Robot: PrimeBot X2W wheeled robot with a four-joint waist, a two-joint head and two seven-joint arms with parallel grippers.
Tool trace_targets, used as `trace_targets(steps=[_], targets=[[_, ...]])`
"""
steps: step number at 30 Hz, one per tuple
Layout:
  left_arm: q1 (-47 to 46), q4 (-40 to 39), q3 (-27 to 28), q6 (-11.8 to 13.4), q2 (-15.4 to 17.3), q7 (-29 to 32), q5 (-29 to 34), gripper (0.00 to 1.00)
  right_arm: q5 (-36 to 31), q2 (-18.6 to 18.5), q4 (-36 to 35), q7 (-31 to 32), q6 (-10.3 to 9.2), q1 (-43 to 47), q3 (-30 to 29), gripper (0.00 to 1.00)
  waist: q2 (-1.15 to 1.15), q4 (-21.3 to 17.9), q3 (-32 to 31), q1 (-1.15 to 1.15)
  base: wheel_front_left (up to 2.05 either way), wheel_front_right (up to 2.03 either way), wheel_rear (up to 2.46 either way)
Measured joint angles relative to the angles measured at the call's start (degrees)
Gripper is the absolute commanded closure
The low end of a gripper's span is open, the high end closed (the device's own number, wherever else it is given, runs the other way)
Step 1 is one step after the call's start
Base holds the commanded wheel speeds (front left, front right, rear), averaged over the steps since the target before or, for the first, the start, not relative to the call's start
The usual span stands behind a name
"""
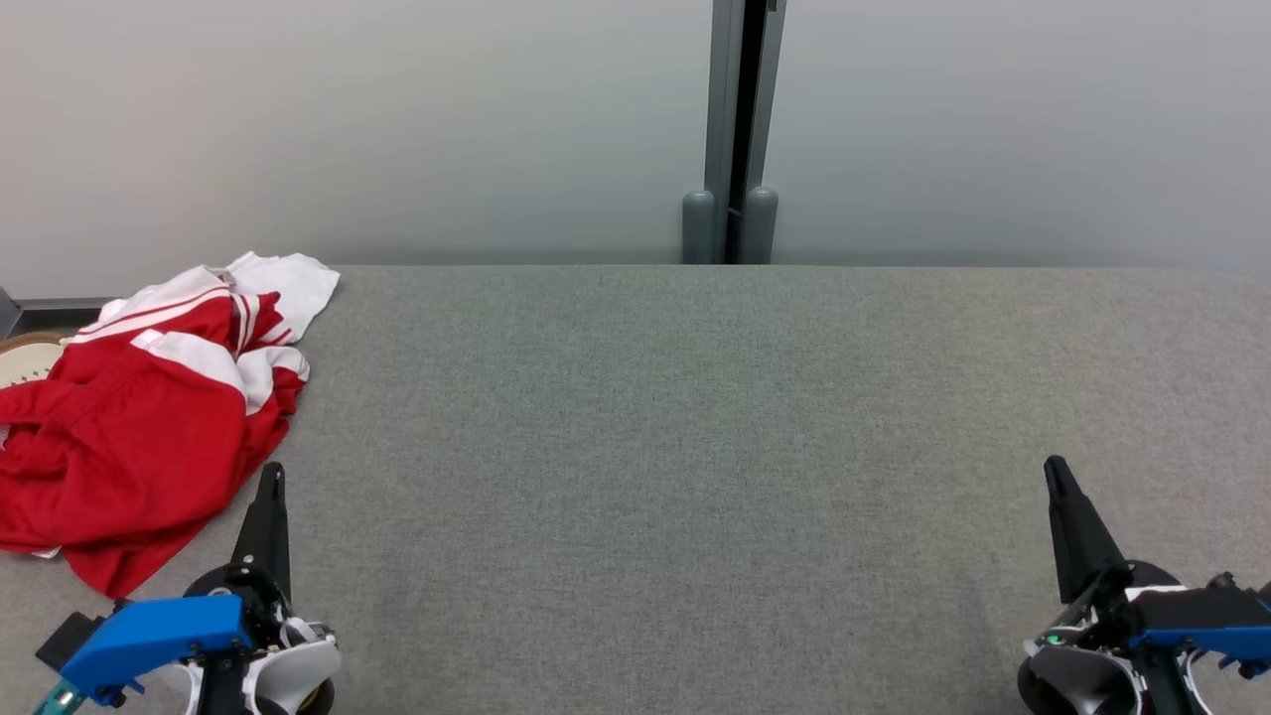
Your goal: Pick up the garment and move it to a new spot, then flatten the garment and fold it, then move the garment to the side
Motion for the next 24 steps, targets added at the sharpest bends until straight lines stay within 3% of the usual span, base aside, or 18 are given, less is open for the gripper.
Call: trace_targets(steps=[1, 2, 3, 4, 14, 24], targets=[[0.15, 0.34, -0.02, 0.01, -0.02, -0.05, 0.01, 0.0, -0.01, 0.05, 0.25, -0.02, 0.01, 0.22, 0.04, 0.0, 0.0, 0.0, 0.0, 0.0, 0.0, 0.0, 0.0], [0.6, 0.85, -0.04, 0.01, -0.05, -0.07, 0.01, 0.0, -0.01, 0.16, 0.79, -0.07, -0.01, 0.63, 0.11, 0.0, 0.0, 0.0, 0.0, 0.0, 0.0, 0.0, 0.0], [1.25, 1.33, -0.04, 0.01, -0.12, -0.07, 0.01, 1.0, -0.01, 0.29, 1.42, -0.08, -0.03, 1.08, 0.16, 1.0, 0.0, 0.0, 0.0, 0.0, 0.0, 0.0, 0.0], [1.92, 1.96, -0.04, 0.01, -0.22, -0.08, 0.02, 0.0, -0.01, 0.35, 1.93, -0.08, -0.09, 1.55, 0.23, 0.0, 0.0, 0.0, 0.0, 0.0, 0.0, 0.0, 0.0], [3.18, 1.8, -2.36, 0.02, -0.47, -2.36, 0.74, 0.0, -1.0, 0.47, 2.63, -2.37, -0.1, 2.21, 1.91, 0.0, 0.0, 0.0, 0.04, 0.0, 0.0, 0.0, 0.0], [3.23, 0.48, -3.98, 0.02, -0.47, -5.21, 6.26, 0.0, -7.27, 0.46, 1.9, -5.21, -0.1, 2.24, 1.63, 0.0, 0.0, -0.03, 0.16, 0.0, 0.0, 0.0, 0.0]])
